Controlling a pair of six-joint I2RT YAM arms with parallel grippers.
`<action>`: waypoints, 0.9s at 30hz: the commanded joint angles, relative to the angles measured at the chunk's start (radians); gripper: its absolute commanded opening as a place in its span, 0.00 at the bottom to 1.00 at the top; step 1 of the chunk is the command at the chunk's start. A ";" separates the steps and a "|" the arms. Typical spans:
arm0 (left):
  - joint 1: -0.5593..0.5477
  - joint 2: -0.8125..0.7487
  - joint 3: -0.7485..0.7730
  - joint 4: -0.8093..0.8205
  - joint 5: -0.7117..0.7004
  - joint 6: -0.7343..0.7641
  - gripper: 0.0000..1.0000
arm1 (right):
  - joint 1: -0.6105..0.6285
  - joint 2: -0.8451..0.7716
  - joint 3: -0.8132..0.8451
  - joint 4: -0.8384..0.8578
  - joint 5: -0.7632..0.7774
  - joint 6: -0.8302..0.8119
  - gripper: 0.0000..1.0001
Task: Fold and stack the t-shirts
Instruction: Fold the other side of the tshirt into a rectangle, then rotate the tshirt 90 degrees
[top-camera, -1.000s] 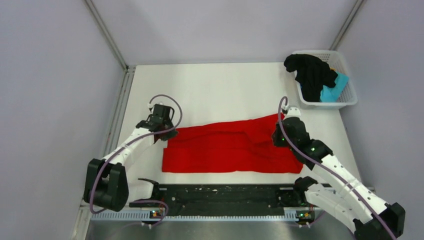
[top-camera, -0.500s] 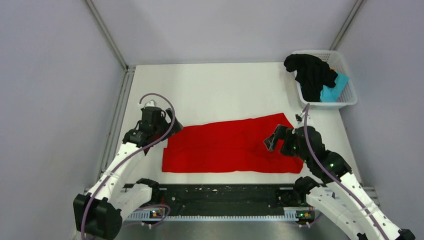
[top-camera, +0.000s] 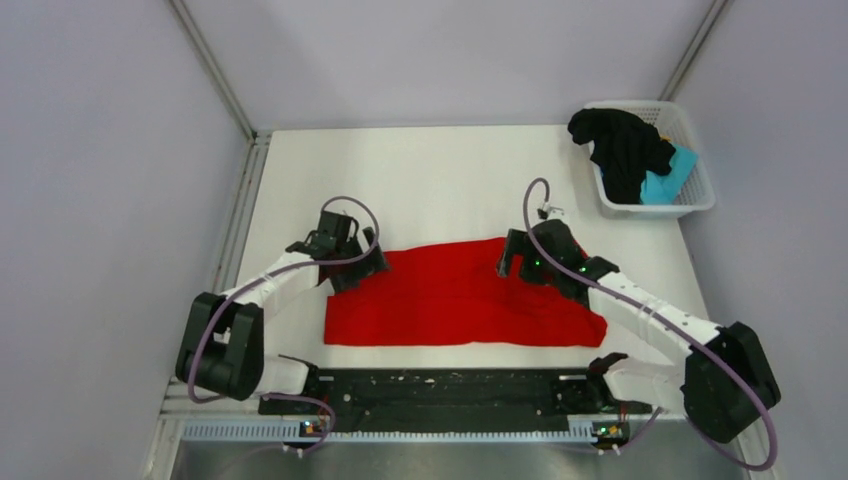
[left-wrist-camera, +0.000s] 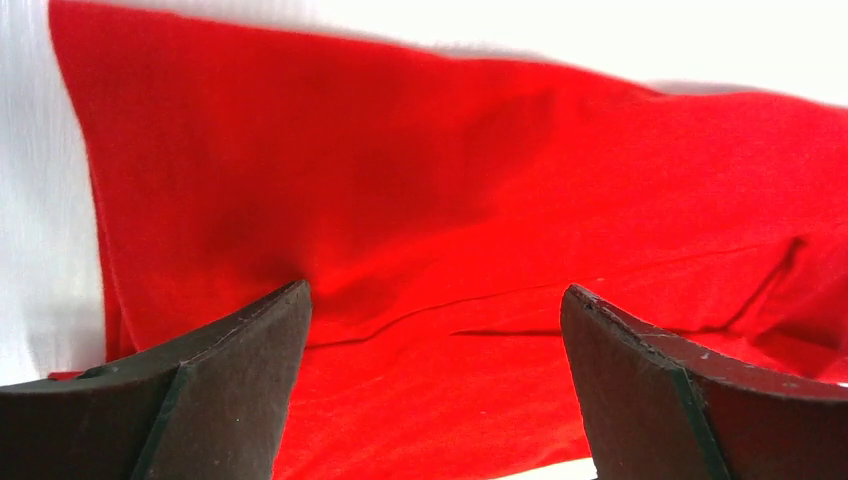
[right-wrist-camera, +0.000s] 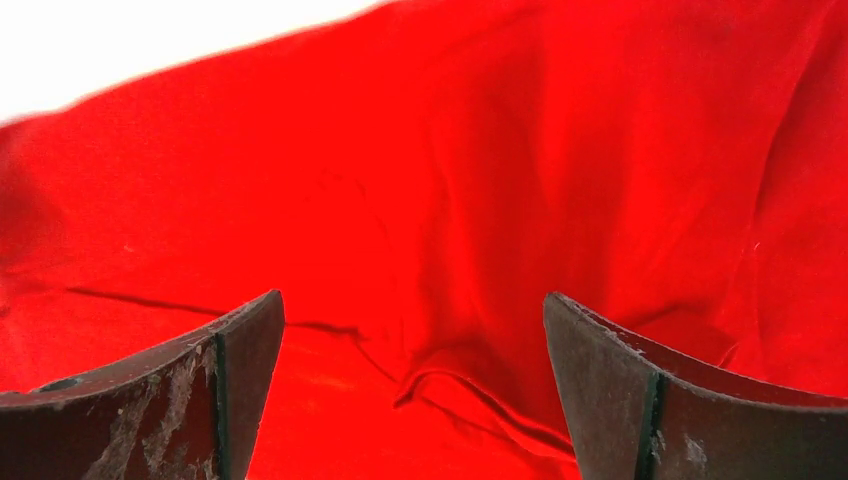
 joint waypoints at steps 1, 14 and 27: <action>0.001 0.030 -0.033 0.052 -0.042 0.008 0.99 | 0.012 0.023 -0.096 0.045 -0.106 0.032 0.99; -0.002 -0.008 -0.053 0.070 -0.047 -0.013 0.99 | 0.047 -0.642 -0.168 -0.384 -0.208 0.158 0.99; -0.001 0.013 -0.049 0.078 -0.035 0.001 0.99 | 0.048 -0.040 -0.139 0.197 -0.374 0.020 0.98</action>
